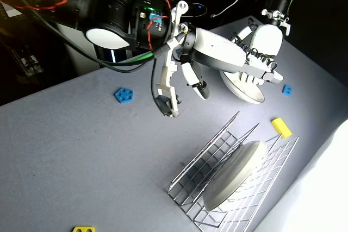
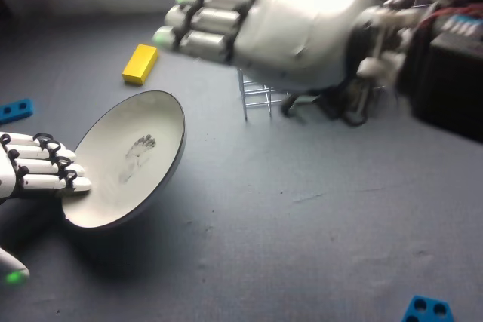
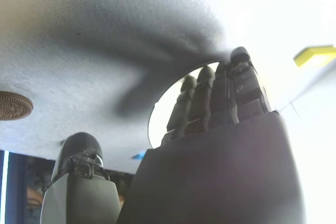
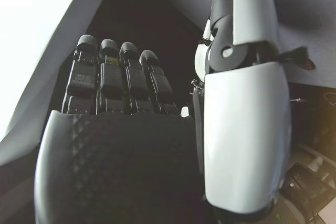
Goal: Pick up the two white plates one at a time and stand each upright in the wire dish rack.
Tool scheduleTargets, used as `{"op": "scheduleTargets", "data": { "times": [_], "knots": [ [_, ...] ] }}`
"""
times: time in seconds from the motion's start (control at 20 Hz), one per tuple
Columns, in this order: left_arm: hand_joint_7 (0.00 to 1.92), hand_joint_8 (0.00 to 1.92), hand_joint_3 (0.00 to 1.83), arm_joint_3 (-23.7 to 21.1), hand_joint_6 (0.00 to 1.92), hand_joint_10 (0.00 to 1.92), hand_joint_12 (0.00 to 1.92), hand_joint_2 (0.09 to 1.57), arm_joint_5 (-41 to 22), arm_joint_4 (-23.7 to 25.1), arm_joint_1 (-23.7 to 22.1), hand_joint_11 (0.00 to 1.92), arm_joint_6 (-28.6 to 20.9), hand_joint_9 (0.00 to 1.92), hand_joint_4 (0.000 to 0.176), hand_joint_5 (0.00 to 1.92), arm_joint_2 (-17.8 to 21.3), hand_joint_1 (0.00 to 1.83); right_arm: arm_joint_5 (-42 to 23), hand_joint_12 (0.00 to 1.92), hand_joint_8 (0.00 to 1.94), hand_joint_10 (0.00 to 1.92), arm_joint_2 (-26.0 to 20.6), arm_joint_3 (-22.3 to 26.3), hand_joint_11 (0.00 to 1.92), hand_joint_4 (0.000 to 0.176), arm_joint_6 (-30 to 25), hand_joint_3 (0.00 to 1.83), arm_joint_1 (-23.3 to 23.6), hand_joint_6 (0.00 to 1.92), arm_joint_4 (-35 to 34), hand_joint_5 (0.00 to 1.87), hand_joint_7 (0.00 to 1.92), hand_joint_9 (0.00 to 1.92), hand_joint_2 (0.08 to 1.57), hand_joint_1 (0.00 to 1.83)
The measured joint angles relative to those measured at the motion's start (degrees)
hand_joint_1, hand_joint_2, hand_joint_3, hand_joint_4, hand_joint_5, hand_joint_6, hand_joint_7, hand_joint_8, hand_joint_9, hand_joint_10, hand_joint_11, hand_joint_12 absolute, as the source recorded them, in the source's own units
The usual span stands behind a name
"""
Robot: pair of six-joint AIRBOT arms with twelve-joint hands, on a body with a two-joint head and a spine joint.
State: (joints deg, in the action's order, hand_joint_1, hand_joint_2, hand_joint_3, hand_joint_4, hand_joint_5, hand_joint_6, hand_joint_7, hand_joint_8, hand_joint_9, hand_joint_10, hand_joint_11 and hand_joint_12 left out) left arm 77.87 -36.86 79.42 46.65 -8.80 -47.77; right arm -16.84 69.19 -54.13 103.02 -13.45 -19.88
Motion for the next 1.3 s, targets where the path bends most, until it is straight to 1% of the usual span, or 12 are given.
{"op": "scheduleTargets", "data": {
  "times": [0.15,0.4,0.6,0.85,1.05,1.2,1.3],
  "knots": [
    [0.02,0.01,0.00,0.0,0.01,0.00,0.00,1.03,0.0,0.0,0.0,0.00,0.0,0.00,0.000,0.04,0.0,0.00,1.1,0.00,0.00,0.00,4.2,-2.5,0.00,0.000,0.0,0.01,-0.7,0.00,-4.7,0.00,0.00,0.00,0.93,1.28],
    [0.00,0.00,0.00,0.6,0.00,0.00,0.00,1.03,-0.3,0.0,0.0,0.00,0.0,0.00,0.000,0.03,-0.3,0.00,1.7,0.00,0.00,0.00,9.4,-7.2,0.00,0.000,0.6,0.01,-2.2,0.00,-5.3,0.00,0.00,0.00,0.93,1.27],
    [0.00,0.00,0.00,0.7,0.00,0.00,0.00,1.03,-0.5,0.0,0.0,0.00,0.0,0.00,0.000,0.02,-0.4,0.00,2.6,0.00,0.00,0.00,13.7,-9.3,0.00,0.000,3.7,0.01,-4.1,0.00,-5.0,0.00,0.00,0.00,0.94,1.29],
    [0.00,0.00,0.00,0.8,0.00,0.00,0.00,1.03,-0.5,0.0,0.0,0.00,0.0,0.00,0.000,0.02,-0.6,0.00,2.6,0.00,0.00,0.00,17.0,-12.2,0.00,0.000,3.8,0.01,-5.5,0.00,-4.3,0.00,0.00,0.00,0.95,1.32],
    [0.01,0.00,0.00,0.9,0.01,0.00,0.00,1.03,-0.5,0.0,0.0,0.00,0.0,0.00,0.000,0.03,-0.7,0.00,2.1,0.00,0.00,0.00,20.0,-15.3,0.00,0.000,3.8,0.01,-5.7,0.00,-4.3,0.00,0.00,0.00,0.96,1.29],
    [0.01,0.00,0.00,0.9,0.01,0.00,0.00,1.03,-0.5,0.0,-0.1,0.00,0.0,0.00,0.000,0.04,-0.7,0.00,2.1,0.00,0.00,0.00,21.7,-17.5,0.00,0.000,3.7,0.01,-5.7,0.00,-4.3,0.00,0.00,0.00,0.97,1.34],
    [0.00,0.00,0.00,0.9,0.00,0.00,0.00,1.03,-0.5,0.0,-0.1,0.00,0.0,0.00,0.000,0.03,-0.7,0.00,1.7,0.00,0.00,0.00,22.8,-19.2,0.00,0.000,2.2,0.01,-5.7,0.00,-4.3,0.00,0.00,0.00,0.97,1.33]
  ]
}}
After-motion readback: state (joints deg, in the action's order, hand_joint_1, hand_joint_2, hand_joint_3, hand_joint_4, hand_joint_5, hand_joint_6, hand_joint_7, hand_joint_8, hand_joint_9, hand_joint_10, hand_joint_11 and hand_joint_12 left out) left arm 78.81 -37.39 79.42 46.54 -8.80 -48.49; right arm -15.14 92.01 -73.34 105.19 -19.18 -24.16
